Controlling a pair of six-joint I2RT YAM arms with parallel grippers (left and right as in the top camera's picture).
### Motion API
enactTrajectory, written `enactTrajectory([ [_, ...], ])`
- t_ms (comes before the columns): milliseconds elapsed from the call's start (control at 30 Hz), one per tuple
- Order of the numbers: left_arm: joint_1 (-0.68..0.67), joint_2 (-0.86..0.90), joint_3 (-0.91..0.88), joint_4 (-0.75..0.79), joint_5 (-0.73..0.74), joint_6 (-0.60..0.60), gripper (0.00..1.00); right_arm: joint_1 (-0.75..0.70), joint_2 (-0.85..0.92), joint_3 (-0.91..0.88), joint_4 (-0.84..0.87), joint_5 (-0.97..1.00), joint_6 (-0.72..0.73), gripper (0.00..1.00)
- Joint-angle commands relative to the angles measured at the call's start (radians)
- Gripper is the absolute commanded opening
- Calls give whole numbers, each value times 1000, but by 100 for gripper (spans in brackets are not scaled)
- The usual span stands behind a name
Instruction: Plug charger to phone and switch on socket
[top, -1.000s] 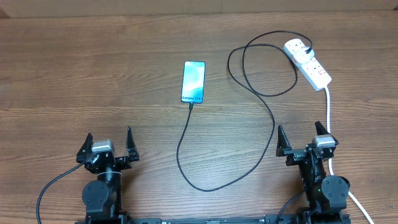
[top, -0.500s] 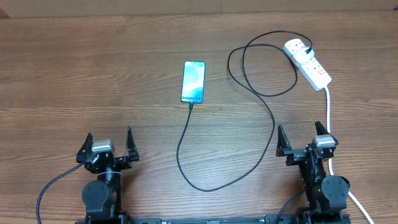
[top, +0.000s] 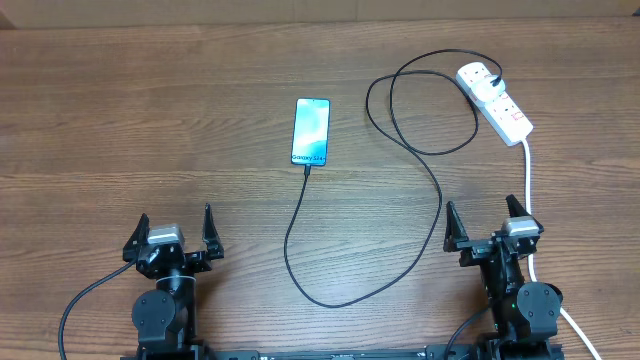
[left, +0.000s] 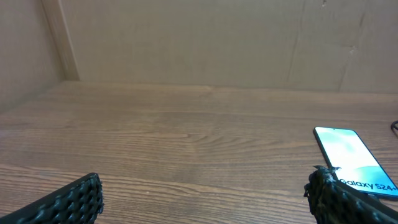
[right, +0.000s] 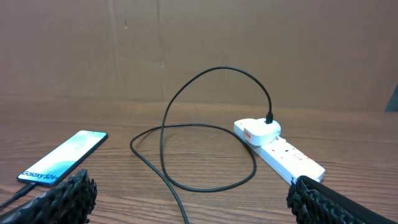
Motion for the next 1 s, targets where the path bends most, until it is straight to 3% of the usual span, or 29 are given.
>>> enactTrajectory([
  [0,-6,-11,-4,0,13,23,100,0,-10,-11,9,-9,8,100],
  [967,-6,-11,-4,0,13,23,100,0,-10,-11,8,-2,60,100],
])
